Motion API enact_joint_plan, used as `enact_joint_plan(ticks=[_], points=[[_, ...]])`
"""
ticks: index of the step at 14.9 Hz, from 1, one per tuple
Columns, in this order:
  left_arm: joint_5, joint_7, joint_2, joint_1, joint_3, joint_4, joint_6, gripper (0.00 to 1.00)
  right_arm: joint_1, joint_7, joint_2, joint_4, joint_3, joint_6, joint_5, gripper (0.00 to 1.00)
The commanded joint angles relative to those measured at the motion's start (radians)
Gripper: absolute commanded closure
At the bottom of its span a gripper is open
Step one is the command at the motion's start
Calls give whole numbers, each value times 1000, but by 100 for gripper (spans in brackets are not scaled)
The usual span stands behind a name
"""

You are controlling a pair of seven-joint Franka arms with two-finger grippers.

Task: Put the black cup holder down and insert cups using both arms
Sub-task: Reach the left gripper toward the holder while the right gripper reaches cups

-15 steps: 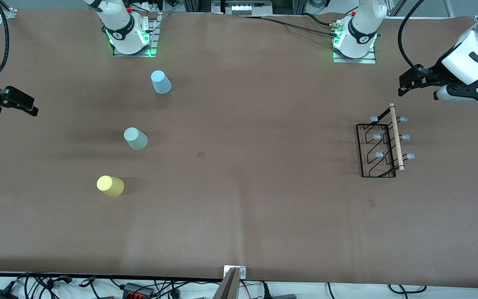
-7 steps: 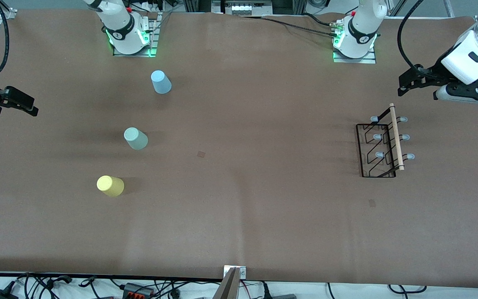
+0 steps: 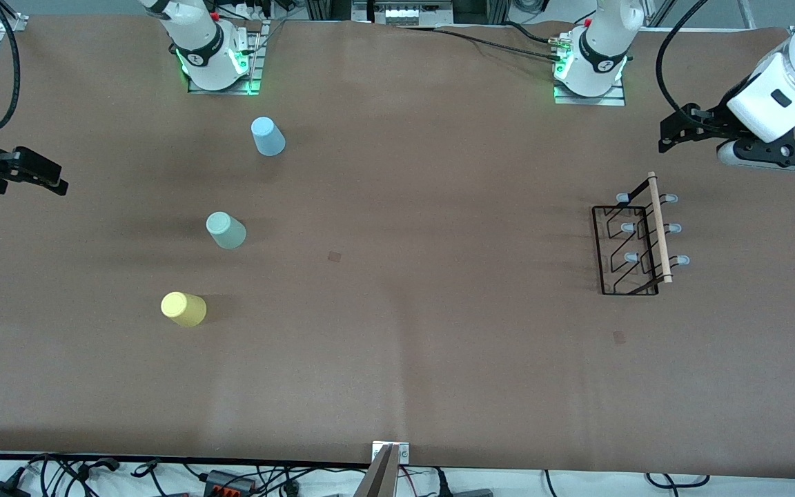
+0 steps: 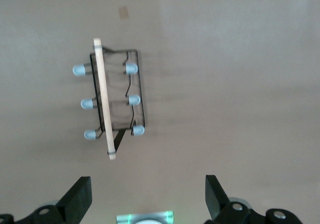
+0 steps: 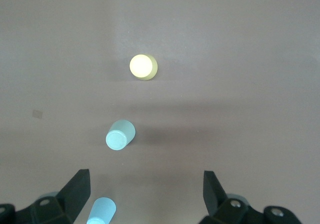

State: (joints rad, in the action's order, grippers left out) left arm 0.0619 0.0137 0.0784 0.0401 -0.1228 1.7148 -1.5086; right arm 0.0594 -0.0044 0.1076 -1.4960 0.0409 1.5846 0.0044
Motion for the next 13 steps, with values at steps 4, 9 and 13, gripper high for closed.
enact_joint_plan(ticks=[4, 9, 13], points=[[-14, -8, -158, 30, 12, -128, 56, 0, -4, -23, 49, 3, 2, -79, 14, 0], [-59, -58, -287, 116, 11, -178, 45, 0, -4, -20, 50, -33, 2, -86, 14, 0], [-116, -61, -252, 122, 6, 36, -161, 0, -3, -19, 38, -81, 2, -65, 19, 0]])
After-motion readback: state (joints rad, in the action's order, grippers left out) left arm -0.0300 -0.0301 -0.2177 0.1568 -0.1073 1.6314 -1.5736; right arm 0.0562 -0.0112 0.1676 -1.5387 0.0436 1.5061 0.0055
